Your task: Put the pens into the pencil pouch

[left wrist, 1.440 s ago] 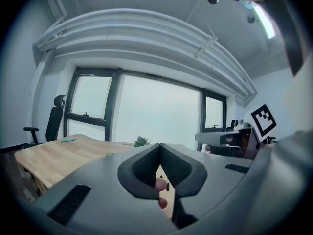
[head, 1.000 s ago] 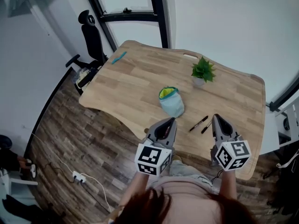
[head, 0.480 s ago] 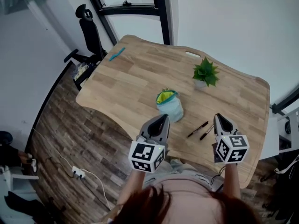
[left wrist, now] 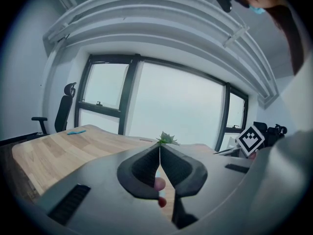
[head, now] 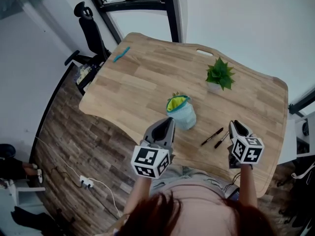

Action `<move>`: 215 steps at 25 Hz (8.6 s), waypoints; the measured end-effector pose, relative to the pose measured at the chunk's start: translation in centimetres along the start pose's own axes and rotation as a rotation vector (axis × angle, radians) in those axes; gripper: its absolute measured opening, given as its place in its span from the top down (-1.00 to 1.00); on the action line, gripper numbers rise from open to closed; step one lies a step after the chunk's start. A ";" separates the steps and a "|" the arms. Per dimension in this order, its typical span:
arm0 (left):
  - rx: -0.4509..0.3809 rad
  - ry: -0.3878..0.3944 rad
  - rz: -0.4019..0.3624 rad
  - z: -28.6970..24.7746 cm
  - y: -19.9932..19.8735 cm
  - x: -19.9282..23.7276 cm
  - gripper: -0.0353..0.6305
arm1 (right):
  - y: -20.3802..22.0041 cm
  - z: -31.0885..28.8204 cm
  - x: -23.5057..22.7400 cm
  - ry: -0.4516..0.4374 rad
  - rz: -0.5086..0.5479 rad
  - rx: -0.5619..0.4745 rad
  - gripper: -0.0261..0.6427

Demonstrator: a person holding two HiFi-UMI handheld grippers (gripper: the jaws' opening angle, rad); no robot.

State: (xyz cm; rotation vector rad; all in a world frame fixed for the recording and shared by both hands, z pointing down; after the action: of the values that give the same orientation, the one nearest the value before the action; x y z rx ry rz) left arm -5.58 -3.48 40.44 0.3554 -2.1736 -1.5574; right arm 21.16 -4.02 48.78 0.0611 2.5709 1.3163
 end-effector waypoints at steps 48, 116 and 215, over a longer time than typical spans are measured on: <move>0.440 0.232 0.284 -10.3 7.4 9.3 0.48 | 13.5 -6.3 -7.2 0.340 -0.397 0.447 0.82; 0.296 0.249 0.169 -8.8 6.0 2.1 0.85 | -11.7 -7.6 11.8 -0.466 -0.233 -0.485 0.83; 0.324 0.243 0.240 -9.0 7.3 3.1 0.85 | 11.6 -8.4 -1.9 0.118 -0.388 0.354 0.41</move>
State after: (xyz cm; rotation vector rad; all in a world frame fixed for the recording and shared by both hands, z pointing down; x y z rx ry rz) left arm -3.50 -9.89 50.32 0.3475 -2.1794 -0.9811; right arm 20.06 -4.09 63.22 -0.4397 2.6997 0.7410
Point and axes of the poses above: the fingertips, and each gripper's own axes: z backward along the fingers, x to its left, y out of its underside, the point moved 2 cm from there along z, backward along the fingers
